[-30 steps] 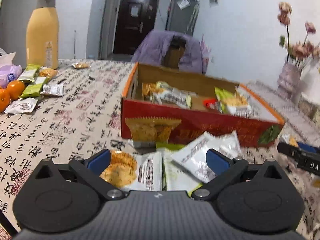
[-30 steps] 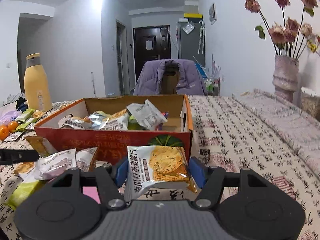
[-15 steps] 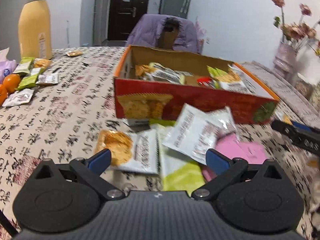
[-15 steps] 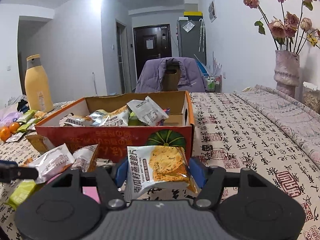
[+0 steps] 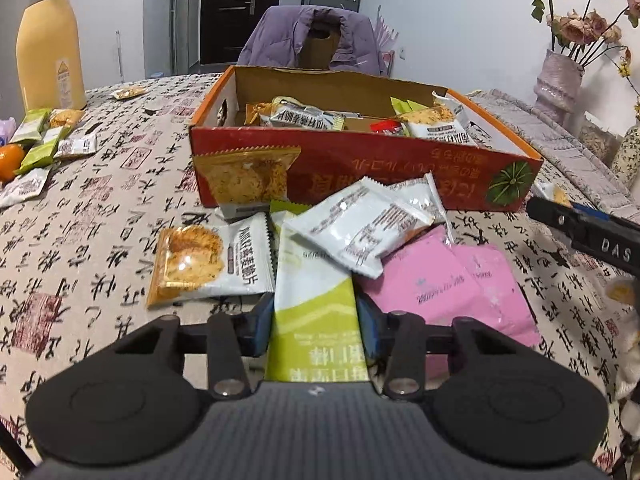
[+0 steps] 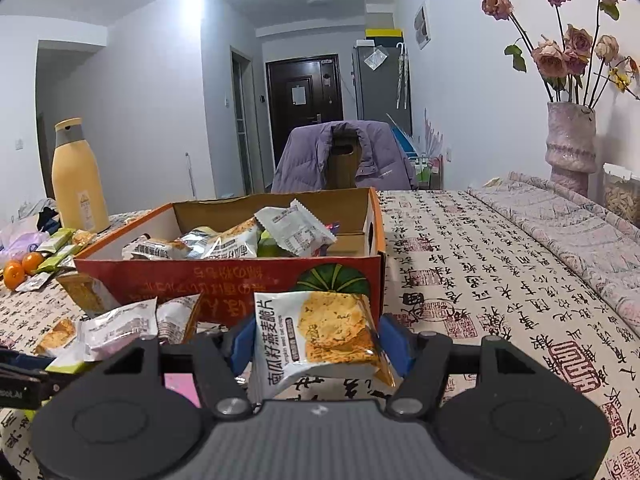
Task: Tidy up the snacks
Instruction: 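Grasp a green-and-white packet with the left gripper while right holds its cookie packet, then carry both packets over the box and open both grippers to drop them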
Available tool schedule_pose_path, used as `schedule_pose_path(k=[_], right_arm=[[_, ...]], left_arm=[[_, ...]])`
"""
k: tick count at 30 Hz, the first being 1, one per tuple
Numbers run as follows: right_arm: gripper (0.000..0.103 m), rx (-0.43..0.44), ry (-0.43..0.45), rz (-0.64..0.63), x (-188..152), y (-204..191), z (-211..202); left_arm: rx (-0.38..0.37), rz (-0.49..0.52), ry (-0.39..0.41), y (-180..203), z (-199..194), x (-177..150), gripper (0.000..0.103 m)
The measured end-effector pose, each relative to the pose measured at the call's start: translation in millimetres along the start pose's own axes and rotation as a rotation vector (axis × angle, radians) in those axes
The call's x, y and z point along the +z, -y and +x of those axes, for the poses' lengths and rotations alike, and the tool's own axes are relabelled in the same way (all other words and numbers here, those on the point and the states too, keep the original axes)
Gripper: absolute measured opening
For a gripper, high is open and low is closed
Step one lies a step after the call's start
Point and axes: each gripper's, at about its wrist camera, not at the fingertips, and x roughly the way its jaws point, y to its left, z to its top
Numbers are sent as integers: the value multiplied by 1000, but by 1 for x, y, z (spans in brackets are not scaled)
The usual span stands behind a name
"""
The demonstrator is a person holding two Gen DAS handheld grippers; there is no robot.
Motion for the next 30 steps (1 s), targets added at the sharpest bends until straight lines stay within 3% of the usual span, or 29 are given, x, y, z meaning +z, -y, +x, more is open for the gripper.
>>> schedule_pose_path(k=[6,18,30], right_arm=[[64,3,5,-17,-1,-3,-2],[64,-2,51,-26,2,-5,-10],[64,25,127,-62,43,-23,-25]], left_arm=[[30,-28,14,2,8,7,38],[17,-31,173,-2,-49,9,37],[-11,-18,273,15,-63,43,37]])
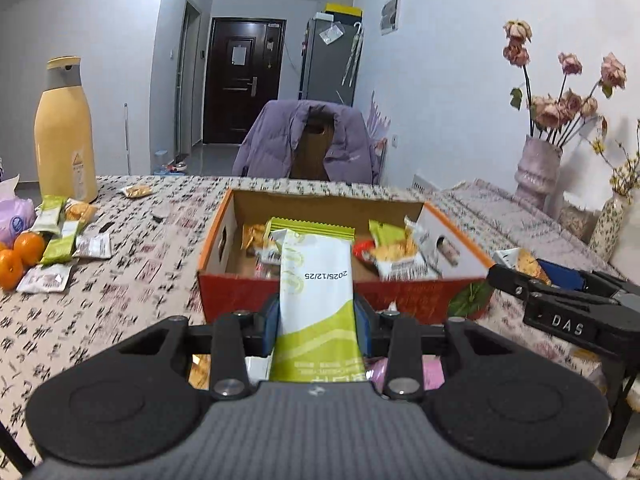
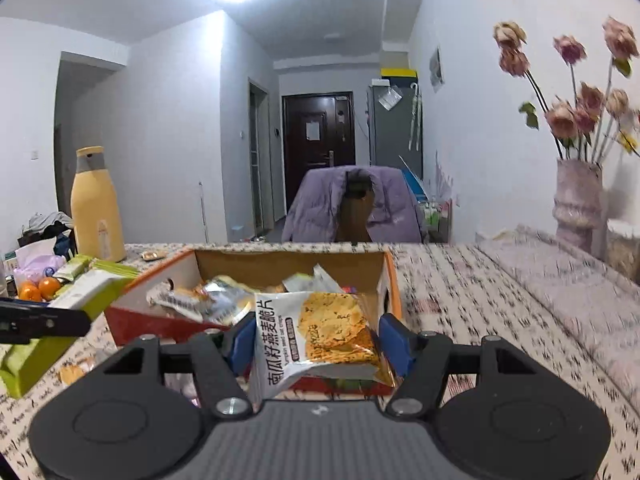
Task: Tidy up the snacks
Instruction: 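Carry both packets over the box and open both grippers to drop them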
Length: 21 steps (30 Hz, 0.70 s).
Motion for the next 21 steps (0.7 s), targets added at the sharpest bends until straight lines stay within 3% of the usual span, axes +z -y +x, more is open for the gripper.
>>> schedule_pose_path(k=[10,21], right_arm=[[64,33,-10,-61,34,-23,43],[64,27,-49,-43,56,-35,105]], left_arm=[[34,-9,55,-2,32,41,38],[59,-55,32,-21,90,65,38]])
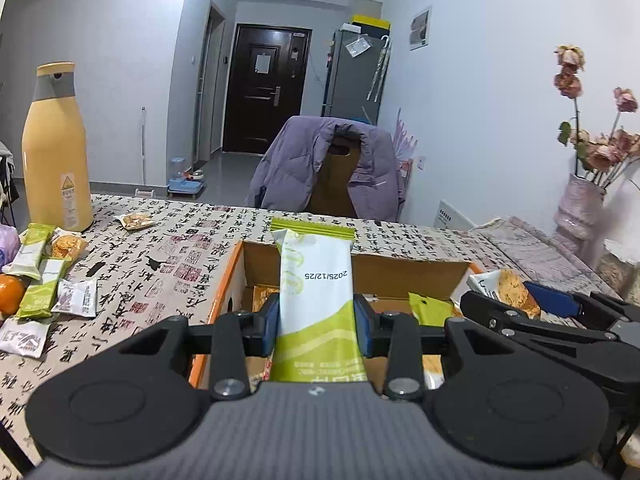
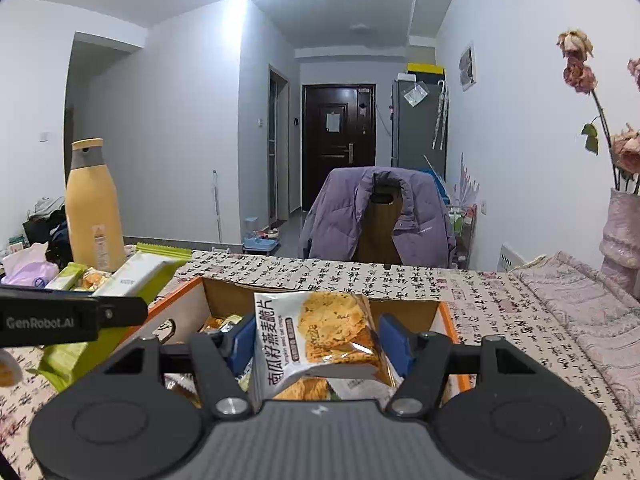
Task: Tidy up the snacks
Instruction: 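Carry both packets over the box and open both grippers to drop them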
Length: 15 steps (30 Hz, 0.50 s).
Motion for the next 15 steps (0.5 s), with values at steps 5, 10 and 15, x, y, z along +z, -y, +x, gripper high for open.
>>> schedule_pose_path(k=[5,10,15], right_arm=[[64,-10,9,11,-2,-2,19],[64,-14,28,-13,-13,-3,26],[63,1,2,-29,-19,-5,33]], left_arm=[[6,-23,-3,-3,27,6,38],[6,-40,-3,-10,40,-2,38],[-7,-33,-26,-14,48,-12,39]])
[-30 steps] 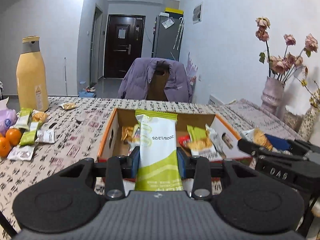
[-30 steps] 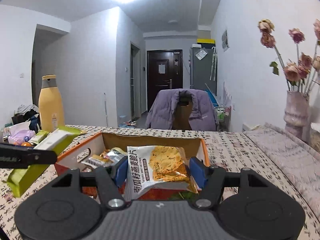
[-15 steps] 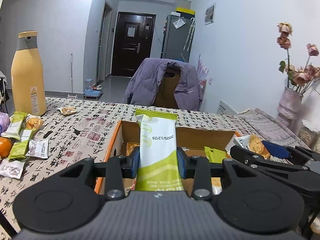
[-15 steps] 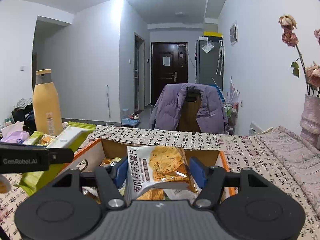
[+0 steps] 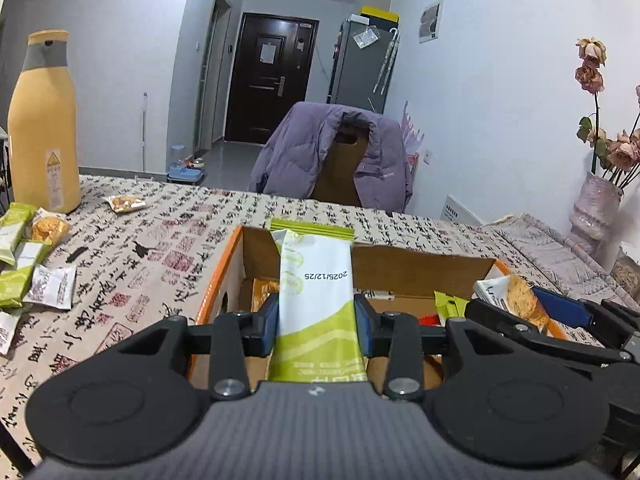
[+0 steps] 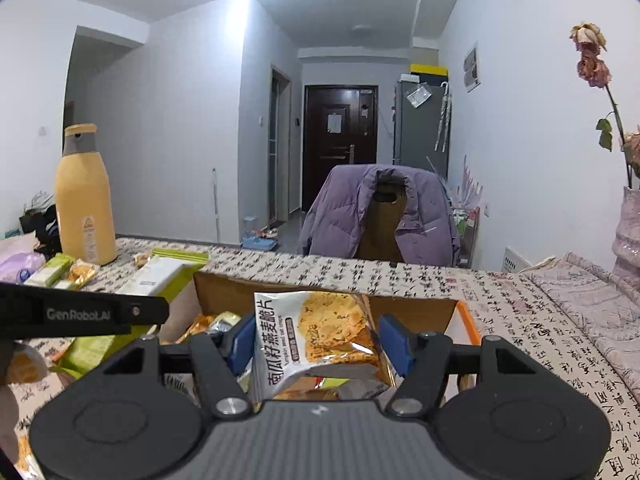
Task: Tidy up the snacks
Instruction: 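Carry both packets over the box and open both grippers to drop them, then move both open grippers from the box back to the snack pile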
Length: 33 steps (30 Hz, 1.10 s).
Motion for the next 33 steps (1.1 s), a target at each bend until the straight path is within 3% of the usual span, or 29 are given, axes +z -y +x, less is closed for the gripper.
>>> schedule_pose_path(k=[2,4,5,7,8,9,12,22,33], right_arm=[[64,2,-12,9,-1,2,1],[73,4,-17,32,-2,6,-1],[84,4,-14,44,-2,8,-2],[96,-2,2,61,-1,12,-6],[103,-3,8,68,-1,14,-6],[103,-4,17,78,-1,16,-8],[103,-12,12,92,-2,19,-8],[103,-26,8,86,6,16,-12],[103,-40,-22,51,11,5,-44]], left_arm=[[0,-8,-9,-3,1,-2,40],[-9,-21,-6,-5,0,-2,61],[-5,-26,4,-6,-3,-2,68],[4,-25,32,-6,-8,-2,94],[9,-25,49,-6,-11,-1,100],[11,-26,68,-6,-14,-1,103],[16,-31,103,-6,-18,0,103],[23,-39,104,0,-23,6,103],[26,-18,122,5,-63,10,103]])
